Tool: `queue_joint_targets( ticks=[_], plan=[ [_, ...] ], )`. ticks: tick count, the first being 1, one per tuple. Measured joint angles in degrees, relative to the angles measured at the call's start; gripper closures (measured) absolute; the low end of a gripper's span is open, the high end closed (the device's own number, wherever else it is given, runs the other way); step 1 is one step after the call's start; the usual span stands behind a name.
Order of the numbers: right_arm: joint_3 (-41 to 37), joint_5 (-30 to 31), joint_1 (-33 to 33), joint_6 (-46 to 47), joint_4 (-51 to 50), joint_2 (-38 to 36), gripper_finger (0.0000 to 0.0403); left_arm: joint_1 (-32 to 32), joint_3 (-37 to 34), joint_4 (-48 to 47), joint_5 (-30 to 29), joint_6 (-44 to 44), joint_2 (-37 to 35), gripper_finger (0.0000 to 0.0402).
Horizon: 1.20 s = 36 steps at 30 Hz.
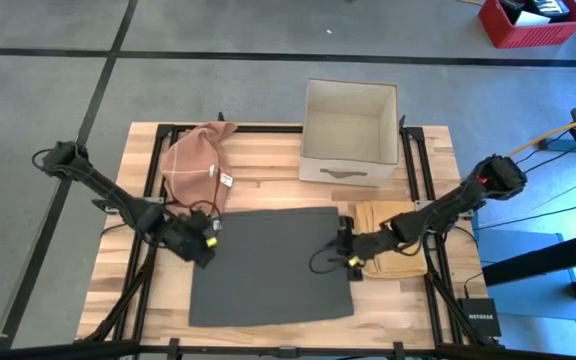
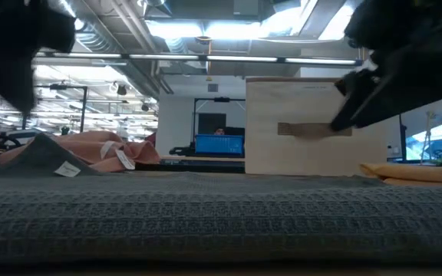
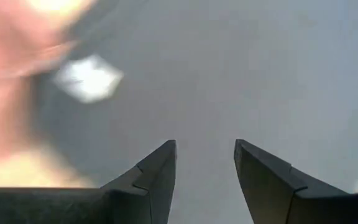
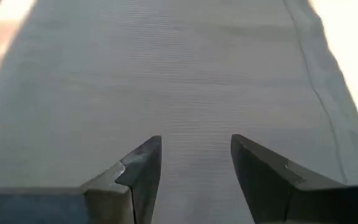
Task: Fold towel
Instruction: Move the brown towel to the top left of the table
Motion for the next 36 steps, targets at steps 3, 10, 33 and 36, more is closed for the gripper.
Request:
queue_joint_targets(
  ticks=[3, 10, 33, 36],
  plan=[
    [0.01, -1.89, -0.52, 4.23, -0.66, 2.19, 0.0205, 2.32, -0.03, -13.10, 12.22, -2.61, -0.28, 0.0247],
    [-0.05, 0.89, 1.82, 10.22, 4.41, 11.38, 0.0205, 4.45, -3.64, -17.97, 10.31, 1.02, -0.33, 0.0247],
    [-0.01, -0.87, 1.78, 10.34, 12.54, 16.75, 0.0205, 48.48, -5.53, 5.70, -10.22, 40.44, 1.66, 0.0247],
    [-0.03, -1.10, 1.78, 10.43, 12.50, 16.75, 0.0205, 51.06, -2.32, 4.80, 5.13, 42.51, 1.42, 0.0247]
  ],
)
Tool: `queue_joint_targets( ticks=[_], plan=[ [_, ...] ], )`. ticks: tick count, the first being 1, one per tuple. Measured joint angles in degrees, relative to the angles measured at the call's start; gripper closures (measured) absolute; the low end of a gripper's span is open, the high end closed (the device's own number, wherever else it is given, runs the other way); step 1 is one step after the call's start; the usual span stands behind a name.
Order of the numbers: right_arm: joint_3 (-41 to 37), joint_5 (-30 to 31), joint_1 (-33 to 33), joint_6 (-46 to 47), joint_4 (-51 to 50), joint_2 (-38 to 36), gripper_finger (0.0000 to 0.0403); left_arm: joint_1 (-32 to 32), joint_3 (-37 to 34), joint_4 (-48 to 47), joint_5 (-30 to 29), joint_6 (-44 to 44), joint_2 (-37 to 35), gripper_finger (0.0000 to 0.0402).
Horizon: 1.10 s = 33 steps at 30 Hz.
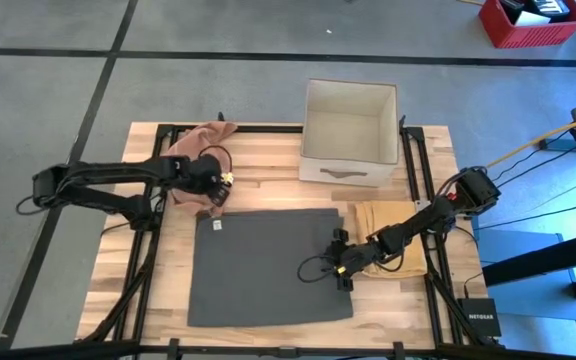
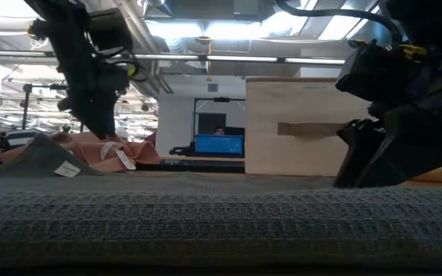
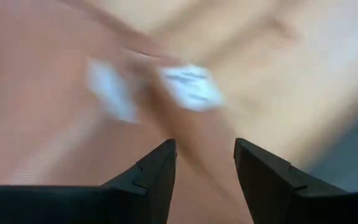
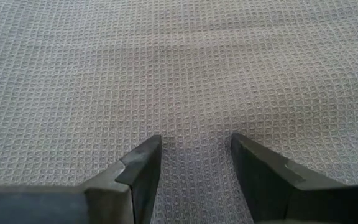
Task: Fold towel
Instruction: Move the brown towel to the top left of the table
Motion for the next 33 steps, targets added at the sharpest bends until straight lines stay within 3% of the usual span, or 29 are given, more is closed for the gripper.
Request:
queue_joint_targets(
  ticks=[4, 7, 10, 13, 18, 26, 33],
  plan=[
    [0.00, -0.05, 0.00, 0.03, -0.04, 0.00, 0.0205, -0.59, 0.82, -1.74, 16.58, -3.30, 0.20, 0.0247],
    [0.00, 0.45, 0.00, -0.04, -0.10, 0.00, 0.0205, -2.52, -1.12, -2.79, 19.00, -5.25, 1.34, 0.0247],
    [-0.02, 2.00, 0.02, -0.04, -0.24, 0.00, 0.0205, -3.34, -4.06, -2.63, 13.53, -6.40, 3.36, 0.0247],
    [-0.04, 2.71, 0.01, -0.07, -0.31, 0.00, 0.0205, -2.35, -5.74, -2.03, 3.72, -6.73, 5.67, 0.0247],
    [-0.04, 4.26, 0.00, -0.11, -0.29, 0.00, 0.0205, 2.03, -7.44, 6.41, -7.53, -4.76, 8.94, 0.0247],
    [-0.04, 4.47, 0.00, -0.16, -0.15, 0.00, 0.0205, 10.88, -6.45, 20.02, -12.35, 8.79, 12.70, 0.0247],
    [0.92, 4.52, 0.00, -1.78, -3.60, -2.50, 0.0205, 7.59, 4.26, 14.43, -8.32, 14.44, 4.20, 0.0247]
  ],
)
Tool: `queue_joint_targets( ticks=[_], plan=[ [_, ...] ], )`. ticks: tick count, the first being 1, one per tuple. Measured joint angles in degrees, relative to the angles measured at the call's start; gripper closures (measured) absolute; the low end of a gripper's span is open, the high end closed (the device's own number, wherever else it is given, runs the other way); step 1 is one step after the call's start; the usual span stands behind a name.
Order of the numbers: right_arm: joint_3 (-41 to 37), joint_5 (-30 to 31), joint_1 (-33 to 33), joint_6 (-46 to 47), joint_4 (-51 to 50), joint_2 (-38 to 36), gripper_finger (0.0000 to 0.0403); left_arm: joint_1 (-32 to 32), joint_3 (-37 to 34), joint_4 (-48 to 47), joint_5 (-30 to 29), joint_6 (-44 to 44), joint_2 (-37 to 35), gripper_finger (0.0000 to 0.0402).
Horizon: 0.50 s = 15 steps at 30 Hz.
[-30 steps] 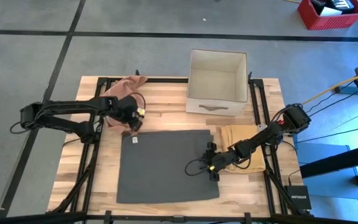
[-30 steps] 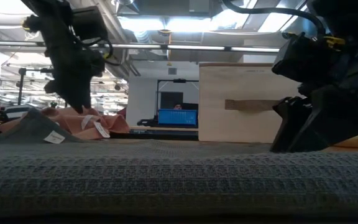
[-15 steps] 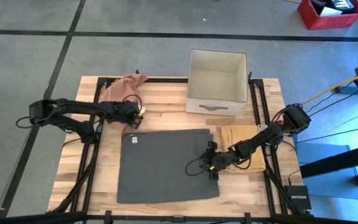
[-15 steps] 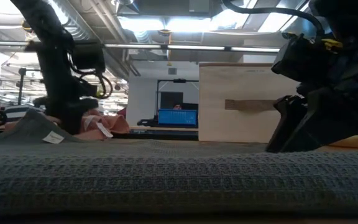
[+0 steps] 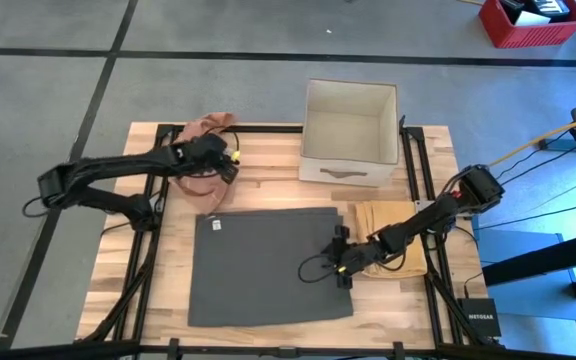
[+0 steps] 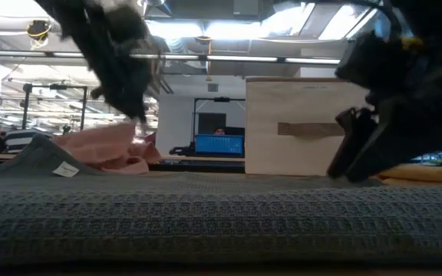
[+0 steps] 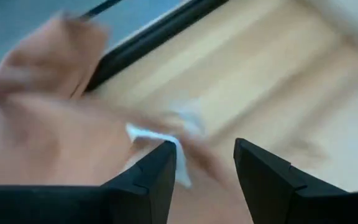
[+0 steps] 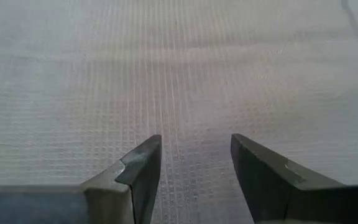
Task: Fold towel
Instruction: Move the brown towel to the top left of the table
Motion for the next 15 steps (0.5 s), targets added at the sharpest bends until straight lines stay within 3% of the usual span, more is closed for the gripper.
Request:
queue_joint_targets(
  ticks=[6, 11, 15],
  plan=[
    [4.45, 2.02, -0.16, -2.19, -17.33, -7.74, 0.0205, -9.90, 2.33, -10.69, 14.08, -4.39, -7.98, 0.0247],
    [5.33, 4.26, -5.24, -4.30, -26.63, -12.23, 0.0205, -19.46, -0.63, -18.78, 15.36, -11.70, -8.33, 0.0247],
    [5.31, 0.53, -12.41, -4.75, -30.24, -12.34, 0.0205, -23.99, -1.89, -22.11, 15.15, -12.74, -7.43, 0.0247]
  ],
)
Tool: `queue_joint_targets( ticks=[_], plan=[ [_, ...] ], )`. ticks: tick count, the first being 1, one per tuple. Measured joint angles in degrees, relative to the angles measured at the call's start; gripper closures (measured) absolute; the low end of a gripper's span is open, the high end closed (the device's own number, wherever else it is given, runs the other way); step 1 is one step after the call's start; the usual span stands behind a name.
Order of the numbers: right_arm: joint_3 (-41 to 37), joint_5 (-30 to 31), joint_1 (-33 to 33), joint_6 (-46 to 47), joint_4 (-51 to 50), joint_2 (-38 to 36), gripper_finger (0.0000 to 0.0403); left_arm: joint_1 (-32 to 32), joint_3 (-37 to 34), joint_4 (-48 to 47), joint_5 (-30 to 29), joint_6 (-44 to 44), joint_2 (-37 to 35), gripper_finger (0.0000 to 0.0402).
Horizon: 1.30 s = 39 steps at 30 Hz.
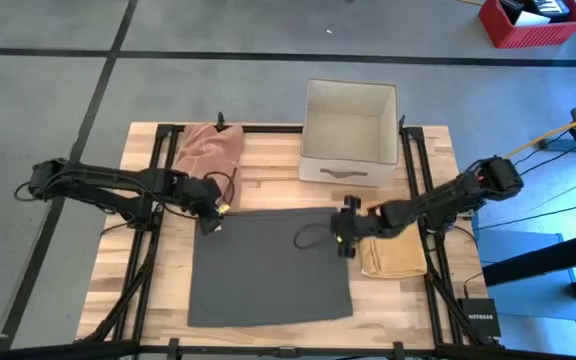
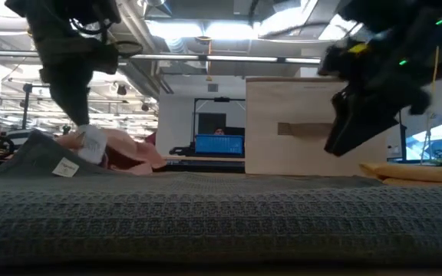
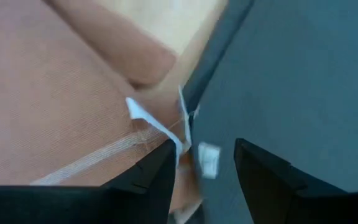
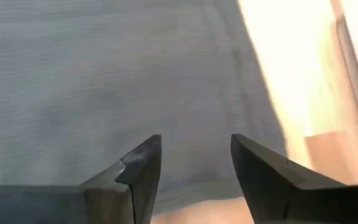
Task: Fold towel
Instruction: Move the brown towel to the top left of the table, then fold the gray towel
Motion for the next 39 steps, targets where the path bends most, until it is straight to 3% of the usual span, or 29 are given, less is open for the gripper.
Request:
queue_joint_targets(
  ticks=[5, 7, 11, 21, 27, 33, 39],
  plan=[
    [-0.07, -3.55, -6.36, -3.26, 2.35, 1.22, 0.0205, 0.73, -0.02, -1.33, -12.66, -0.55, -0.29, 0.0247],
    [-0.04, -4.34, -7.31, -4.07, 4.24, 1.32, 0.0205, 2.99, -0.91, 0.33, -11.47, 0.30, 0.53, 0.0247],
    [-0.04, -5.23, -7.48, -4.35, 7.22, 1.32, 0.0205, 8.25, -4.76, 5.59, -1.34, 2.35, 3.76, 0.0247],
    [-0.04, -5.28, -7.45, -4.32, 7.55, 1.32, 0.0205, 21.25, -8.07, 19.68, -4.45, 11.50, 17.50, 0.0247],
    [-0.04, -6.71, -7.43, -3.81, 7.46, 1.32, 0.0205, 28.20, -7.30, 30.76, -12.03, 17.68, 23.26, 0.0247],
    [-0.04, -6.69, -7.43, -3.75, 6.53, 1.32, 0.0205, 28.48, -0.30, 25.73, -9.60, 20.70, 17.99, 0.0247],
    [-0.04, -6.68, -7.43, -3.63, 6.18, 1.32, 0.0205, 24.46, 5.69, 8.54, -4.97, 20.06, 9.89, 0.0247]
  ],
)
